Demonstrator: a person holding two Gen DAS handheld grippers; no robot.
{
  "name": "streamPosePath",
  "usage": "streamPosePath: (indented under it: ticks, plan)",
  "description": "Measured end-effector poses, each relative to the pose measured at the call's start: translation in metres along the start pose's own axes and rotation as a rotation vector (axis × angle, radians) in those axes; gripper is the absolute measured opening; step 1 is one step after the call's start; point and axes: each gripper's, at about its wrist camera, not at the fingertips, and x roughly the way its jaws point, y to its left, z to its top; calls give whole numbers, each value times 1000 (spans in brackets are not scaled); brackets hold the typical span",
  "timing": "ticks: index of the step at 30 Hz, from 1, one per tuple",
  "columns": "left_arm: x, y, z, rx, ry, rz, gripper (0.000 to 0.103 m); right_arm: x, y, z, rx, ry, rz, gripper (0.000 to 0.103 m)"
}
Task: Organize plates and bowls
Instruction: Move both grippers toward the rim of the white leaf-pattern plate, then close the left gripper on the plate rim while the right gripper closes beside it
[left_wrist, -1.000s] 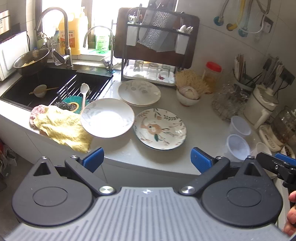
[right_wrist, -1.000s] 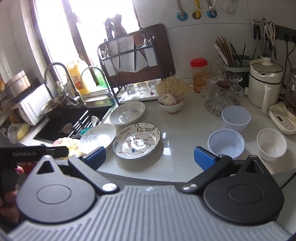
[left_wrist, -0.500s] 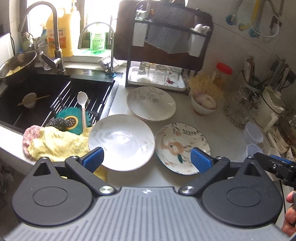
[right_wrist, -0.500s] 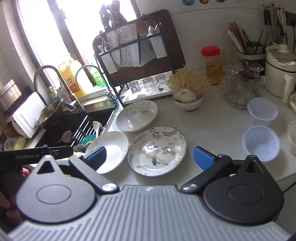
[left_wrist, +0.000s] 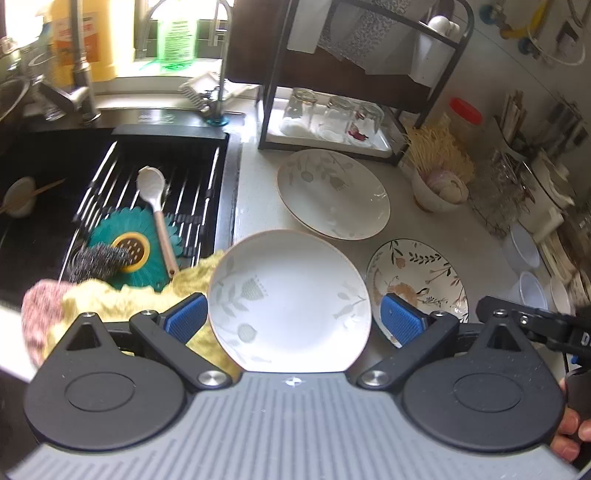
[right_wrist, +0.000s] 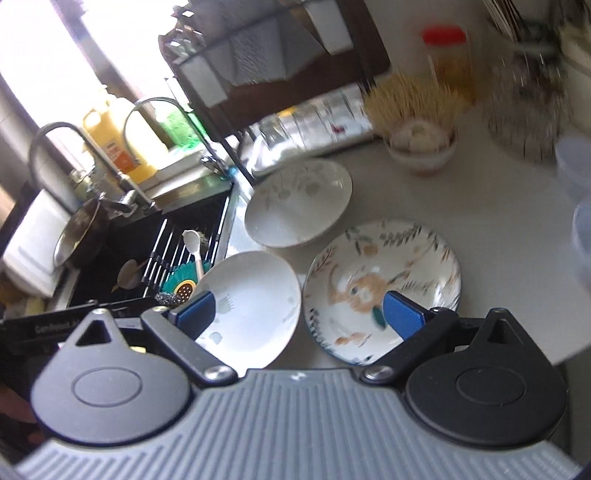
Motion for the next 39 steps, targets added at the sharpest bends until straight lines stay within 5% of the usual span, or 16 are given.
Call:
streamPosePath:
  ticks: [2, 10, 19, 30, 35, 39]
  plan:
    - [11, 13, 6, 13, 27, -22, 101, 10, 3, -4, 57, 19, -31, 78]
    - [68, 56, 20, 61, 185, -104, 101, 52, 7, -30, 268, 110, -67, 72]
    - [101, 79, 26, 115, 216, -154, 100, 88, 17, -45, 369, 162, -109, 66]
    - [132, 92, 35, 159, 232, -199, 66, 113, 27, -55, 386, 175, -126, 65]
    - [142, 98, 39, 138, 235, -219, 48, 120, 27, -56, 368, 182, -173, 38]
    - [147, 102, 39, 147, 232, -230, 36, 123, 26, -53, 368, 170, -164, 30]
